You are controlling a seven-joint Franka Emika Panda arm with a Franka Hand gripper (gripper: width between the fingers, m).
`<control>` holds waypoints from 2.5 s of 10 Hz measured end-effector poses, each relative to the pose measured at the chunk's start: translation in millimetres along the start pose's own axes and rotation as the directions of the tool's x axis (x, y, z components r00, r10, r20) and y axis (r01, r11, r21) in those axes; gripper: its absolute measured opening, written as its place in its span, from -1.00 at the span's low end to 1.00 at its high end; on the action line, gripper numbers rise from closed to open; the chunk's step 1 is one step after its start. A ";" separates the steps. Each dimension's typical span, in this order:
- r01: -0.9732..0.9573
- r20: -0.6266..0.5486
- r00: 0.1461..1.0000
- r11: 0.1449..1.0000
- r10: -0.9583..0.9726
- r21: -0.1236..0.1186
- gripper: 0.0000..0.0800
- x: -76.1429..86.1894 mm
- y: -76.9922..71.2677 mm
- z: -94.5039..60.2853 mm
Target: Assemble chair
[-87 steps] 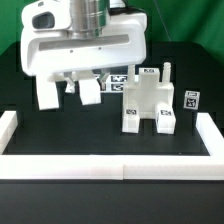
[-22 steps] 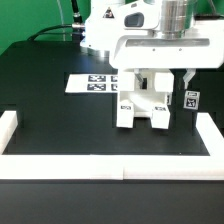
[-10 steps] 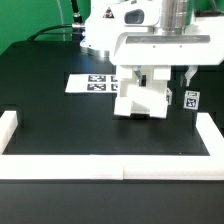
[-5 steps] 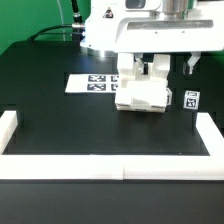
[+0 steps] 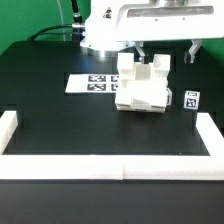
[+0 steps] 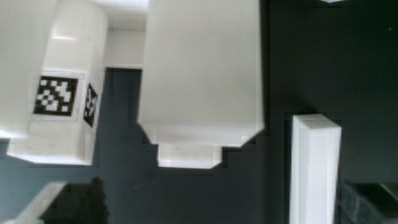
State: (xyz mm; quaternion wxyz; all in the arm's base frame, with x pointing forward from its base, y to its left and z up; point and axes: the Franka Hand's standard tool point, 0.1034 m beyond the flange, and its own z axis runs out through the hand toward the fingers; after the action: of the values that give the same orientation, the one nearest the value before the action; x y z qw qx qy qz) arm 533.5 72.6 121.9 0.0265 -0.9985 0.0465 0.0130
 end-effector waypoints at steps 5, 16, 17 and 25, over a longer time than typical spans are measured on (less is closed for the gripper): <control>-0.015 0.029 0.999 1.000 0.016 -0.001 0.62 -13.1 1.6 -1.7; 0.005 0.027 1.000 1.000 -0.005 0.009 0.62 -28.7 31.0 -21.6; 0.003 0.020 1.000 1.000 -0.003 0.014 0.62 -31.4 31.1 -26.3; 0.042 0.022 0.999 0.999 -0.042 0.000 0.62 -34.7 38.5 -3.3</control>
Offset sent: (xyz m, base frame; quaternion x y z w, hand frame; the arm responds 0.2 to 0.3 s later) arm 0.0000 0.0000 0.0000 0.0000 0.0000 0.0000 1.0000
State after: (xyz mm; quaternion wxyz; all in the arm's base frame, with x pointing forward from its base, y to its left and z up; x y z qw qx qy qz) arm 495.5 37.4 124.2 0.0269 -0.9991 0.0250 0.0235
